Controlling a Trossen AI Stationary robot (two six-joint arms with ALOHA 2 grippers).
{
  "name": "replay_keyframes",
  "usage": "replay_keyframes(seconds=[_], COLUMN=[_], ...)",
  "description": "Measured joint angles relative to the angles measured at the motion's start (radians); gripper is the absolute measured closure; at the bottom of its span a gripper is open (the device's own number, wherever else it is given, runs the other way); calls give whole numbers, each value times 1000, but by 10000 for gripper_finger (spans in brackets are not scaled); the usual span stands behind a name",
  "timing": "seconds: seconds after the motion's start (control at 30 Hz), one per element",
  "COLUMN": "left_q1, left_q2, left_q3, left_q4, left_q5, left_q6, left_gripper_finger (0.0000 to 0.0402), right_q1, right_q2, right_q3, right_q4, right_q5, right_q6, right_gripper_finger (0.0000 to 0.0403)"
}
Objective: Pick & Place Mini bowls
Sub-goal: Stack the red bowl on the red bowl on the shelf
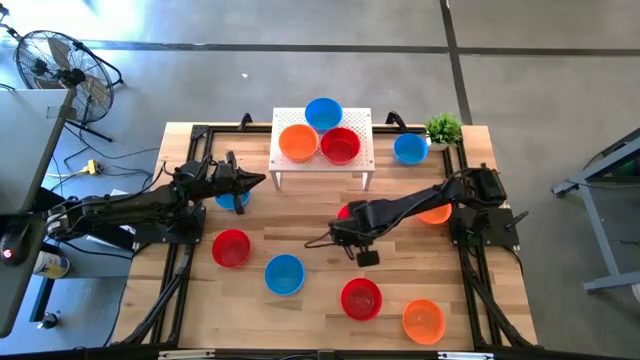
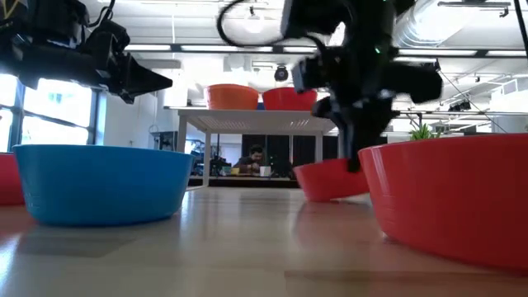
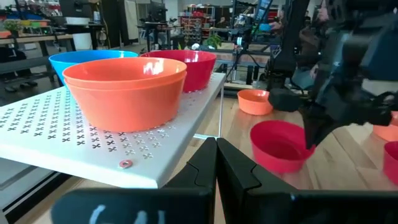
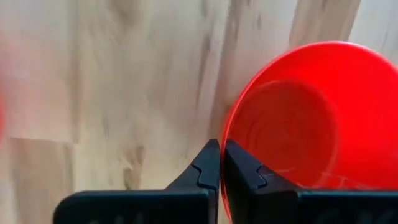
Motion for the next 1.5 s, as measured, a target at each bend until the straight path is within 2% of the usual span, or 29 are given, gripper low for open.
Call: replay_keyframes(seconds=[0.1,0.23,0.4,0.57,0.7,0.9,1.03,1.13,1.3,1.5], left_q1=[0,0,0,0,0,0,0,0,0,0], left_q2=[0,0,0,0,0,0,0,0,0,0], left_q3=[0,0,0,0,0,1,1,1,1,1], left_q4=[0,0,-1,-8,-10,-25,-23,-23,-23,-23], left_q5=[0,0,5,5,5,5,5,4,4,4], left_q6=[0,-4,-4,-4,-4,-4,-2,-2,0,0], left_gripper_finger=[401,401,401,401,401,401,401,401,401,401], right_q1=[0,-12,-35,-80,-134,-208,-240,-252,-265,-264], right_q2=[-2,-23,-154,-271,-325,-400,-431,-431,-423,-424], right_q3=[-29,-24,-18,-18,-111,-374,-481,-524,-585,-601], right_q4=[6,-3,-19,-167,-129,142,339,422,464,513], right_q5=[-24,-43,-8,153,171,87,29,-8,16,4], right_q6=[75,150,250,461,568,678,695,695,708,698], right_gripper_finger=[387,343,283,258,260,267,267,270,289,349])
